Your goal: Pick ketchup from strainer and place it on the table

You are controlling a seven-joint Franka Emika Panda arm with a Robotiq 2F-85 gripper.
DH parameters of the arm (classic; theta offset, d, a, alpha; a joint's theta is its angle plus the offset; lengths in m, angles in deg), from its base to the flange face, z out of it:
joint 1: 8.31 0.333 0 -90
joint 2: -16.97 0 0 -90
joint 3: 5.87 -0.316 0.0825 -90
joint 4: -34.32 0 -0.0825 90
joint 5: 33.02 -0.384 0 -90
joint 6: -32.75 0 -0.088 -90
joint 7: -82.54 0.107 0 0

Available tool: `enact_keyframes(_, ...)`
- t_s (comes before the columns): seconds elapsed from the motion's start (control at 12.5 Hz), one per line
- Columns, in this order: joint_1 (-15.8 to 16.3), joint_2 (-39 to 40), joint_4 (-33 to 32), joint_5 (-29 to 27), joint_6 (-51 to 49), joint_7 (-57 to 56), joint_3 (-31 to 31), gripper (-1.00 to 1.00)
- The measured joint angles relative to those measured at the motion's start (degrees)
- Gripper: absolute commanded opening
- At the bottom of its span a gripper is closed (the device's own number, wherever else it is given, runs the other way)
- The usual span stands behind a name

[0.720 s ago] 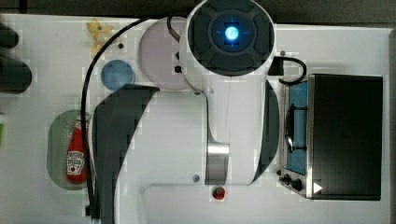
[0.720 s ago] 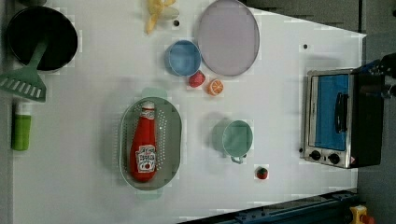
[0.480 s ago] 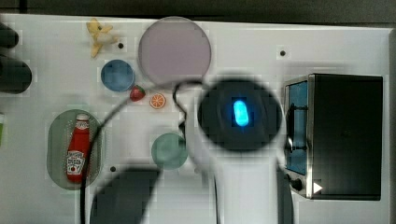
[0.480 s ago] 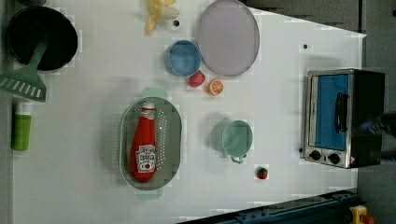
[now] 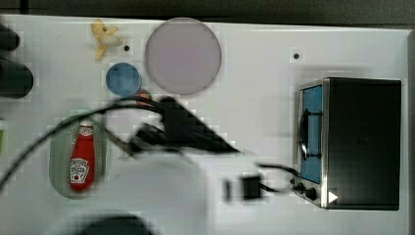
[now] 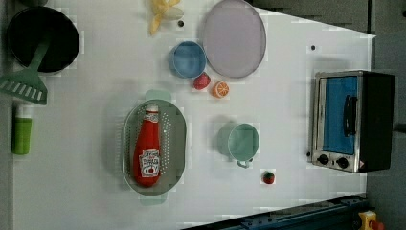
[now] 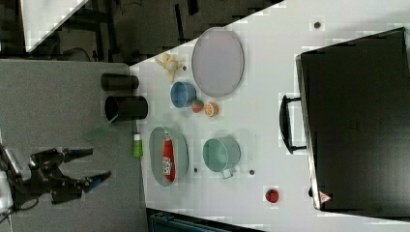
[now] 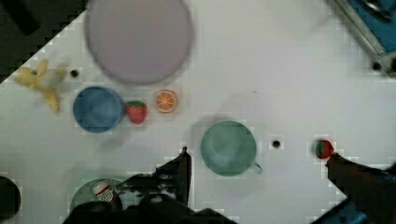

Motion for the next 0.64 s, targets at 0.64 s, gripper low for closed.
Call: enact_keyframes(0.64,3.54,20.60,-4.64,-0.28,9.20,0.95,-21.87,1.00)
